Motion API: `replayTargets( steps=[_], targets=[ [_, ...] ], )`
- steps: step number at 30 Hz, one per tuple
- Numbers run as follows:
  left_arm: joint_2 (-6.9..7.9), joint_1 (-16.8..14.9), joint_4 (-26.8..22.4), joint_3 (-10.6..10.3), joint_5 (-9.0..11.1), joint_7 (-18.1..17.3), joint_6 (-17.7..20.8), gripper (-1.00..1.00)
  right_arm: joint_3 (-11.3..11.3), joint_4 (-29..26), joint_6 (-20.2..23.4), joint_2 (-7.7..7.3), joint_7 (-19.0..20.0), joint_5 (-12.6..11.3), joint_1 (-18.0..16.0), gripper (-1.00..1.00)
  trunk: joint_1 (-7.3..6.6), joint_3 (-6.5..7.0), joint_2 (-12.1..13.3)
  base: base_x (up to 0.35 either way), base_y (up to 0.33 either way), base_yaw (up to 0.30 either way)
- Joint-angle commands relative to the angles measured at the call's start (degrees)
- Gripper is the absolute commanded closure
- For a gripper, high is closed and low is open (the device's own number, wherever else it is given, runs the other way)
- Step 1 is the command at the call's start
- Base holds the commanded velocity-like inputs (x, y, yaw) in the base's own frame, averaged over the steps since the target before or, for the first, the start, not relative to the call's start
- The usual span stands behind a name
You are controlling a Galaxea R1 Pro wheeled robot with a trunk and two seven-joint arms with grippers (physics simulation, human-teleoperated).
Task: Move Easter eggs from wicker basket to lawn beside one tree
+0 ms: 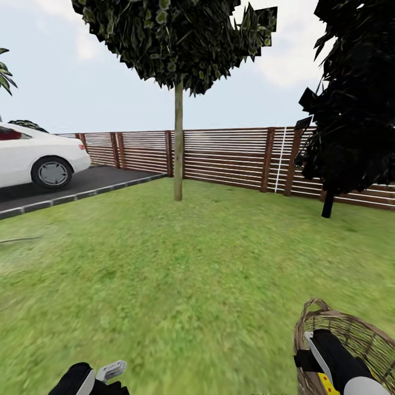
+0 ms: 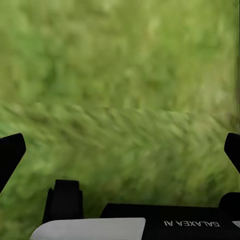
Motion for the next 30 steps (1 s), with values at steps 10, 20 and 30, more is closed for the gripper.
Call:
replayTargets(
  steps=[10,20,30],
  targets=[
    [-0.80,0.0,0.0,0.2,-0.1,0.0,0.3,-1.00,-0.2,-0.1,0.2,-0.04,0.0,1.0,-0.1,1.00,-0.01,0.25,0.0,0.242,-0.217,-0.281],
    [-1.23,0.0,0.1,0.2,-0.1,0.0,0.3,-1.00,-0.1,-0.1,0.2,-0.04,-0.1,1.0,-0.1,1.00,-0.01,0.57,0.0,0.256,-0.233,-0.281],
    [-1.64,0.0,0.2,0.2,-0.1,-0.1,0.2,-1.00,-0.2,-0.1,0.3,-0.04,0.0,1.0,-0.1,1.00,-0.01,0.88,0.0,0.169,-0.152,-0.281]
  ],
)
